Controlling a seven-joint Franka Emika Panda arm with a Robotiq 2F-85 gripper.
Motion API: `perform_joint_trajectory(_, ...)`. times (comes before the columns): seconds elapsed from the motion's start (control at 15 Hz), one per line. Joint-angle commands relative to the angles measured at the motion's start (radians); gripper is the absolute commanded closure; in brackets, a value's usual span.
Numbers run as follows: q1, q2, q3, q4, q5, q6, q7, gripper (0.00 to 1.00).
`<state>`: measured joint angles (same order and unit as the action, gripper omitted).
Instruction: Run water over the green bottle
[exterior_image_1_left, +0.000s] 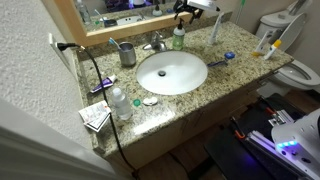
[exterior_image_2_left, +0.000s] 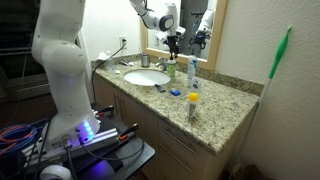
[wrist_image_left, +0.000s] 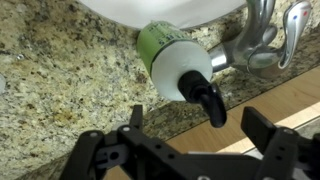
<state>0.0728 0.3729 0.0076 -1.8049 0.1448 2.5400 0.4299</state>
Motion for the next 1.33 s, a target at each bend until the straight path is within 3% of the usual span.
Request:
perform_joint_trajectory(0.0,-0.028,-0.001,0.026,0.018,0.054,-0.07,-0.11,0.0)
perform_joint_trajectory(0.27,0.0,0.0,-0.001,0.006,0.023,-0.041,-0.065,0.0)
perform_joint_trajectory(0.33,0.003,0.0,-0.004,0.006,0.016,-0.04,-0.06,0.25)
perform_joint_trajectory(0.4,0.004,0.0,-0.004,0.006,0.016,-0.038,-0.059,0.26)
perform_joint_trajectory(1.07,0.012,-0.015,-0.004,0.002,0.009,-0.06,-0.053,0.96)
perform_joint_trajectory(1.27,0.015,-0.031,-0.008,0.006,0.003,-0.086,-0.037,0.98)
